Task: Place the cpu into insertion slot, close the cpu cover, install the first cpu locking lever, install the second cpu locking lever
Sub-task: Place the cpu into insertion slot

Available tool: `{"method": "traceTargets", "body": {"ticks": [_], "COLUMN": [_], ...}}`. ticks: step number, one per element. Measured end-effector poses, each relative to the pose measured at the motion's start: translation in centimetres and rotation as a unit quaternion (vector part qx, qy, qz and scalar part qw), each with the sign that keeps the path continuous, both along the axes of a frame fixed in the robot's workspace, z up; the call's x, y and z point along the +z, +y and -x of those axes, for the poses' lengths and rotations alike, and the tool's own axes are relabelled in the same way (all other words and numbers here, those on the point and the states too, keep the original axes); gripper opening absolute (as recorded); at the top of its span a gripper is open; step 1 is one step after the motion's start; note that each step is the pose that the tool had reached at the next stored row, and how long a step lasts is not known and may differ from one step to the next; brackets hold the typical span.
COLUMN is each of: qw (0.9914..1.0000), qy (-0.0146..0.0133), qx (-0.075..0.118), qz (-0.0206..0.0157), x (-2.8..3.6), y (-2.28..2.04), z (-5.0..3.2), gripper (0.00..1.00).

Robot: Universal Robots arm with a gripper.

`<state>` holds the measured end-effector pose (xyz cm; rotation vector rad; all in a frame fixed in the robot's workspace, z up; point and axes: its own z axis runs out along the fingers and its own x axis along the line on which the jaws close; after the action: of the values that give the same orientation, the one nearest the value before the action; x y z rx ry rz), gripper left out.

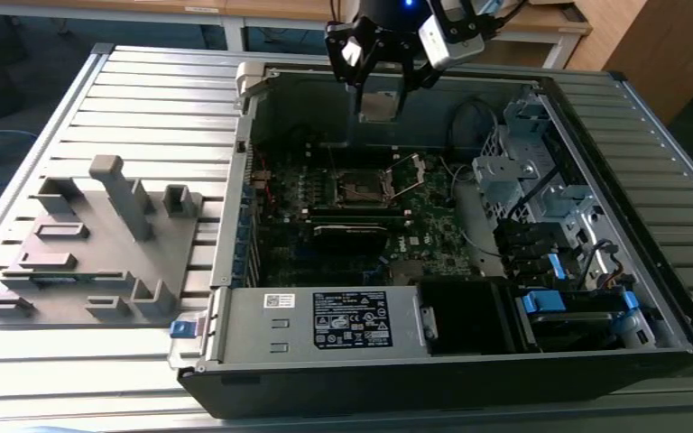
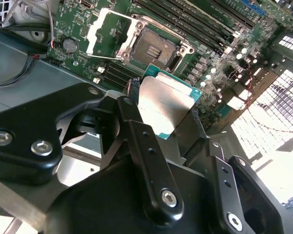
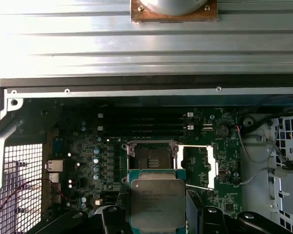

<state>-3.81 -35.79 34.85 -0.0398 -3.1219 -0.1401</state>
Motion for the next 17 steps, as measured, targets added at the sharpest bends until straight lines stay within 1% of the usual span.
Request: {"method": "traceTargets", "body": {"ticks": [10,17], "qw": [1.00000,1.00000], "qy": [0.0000,0.0000], "qx": [0.000,0.000], "qz": [0.0000,0.0001], "x": [-0.21,-0.74], "y": [0.00,0.00], "z": [0.00,0.00], "gripper": [0.54,0.54]}}
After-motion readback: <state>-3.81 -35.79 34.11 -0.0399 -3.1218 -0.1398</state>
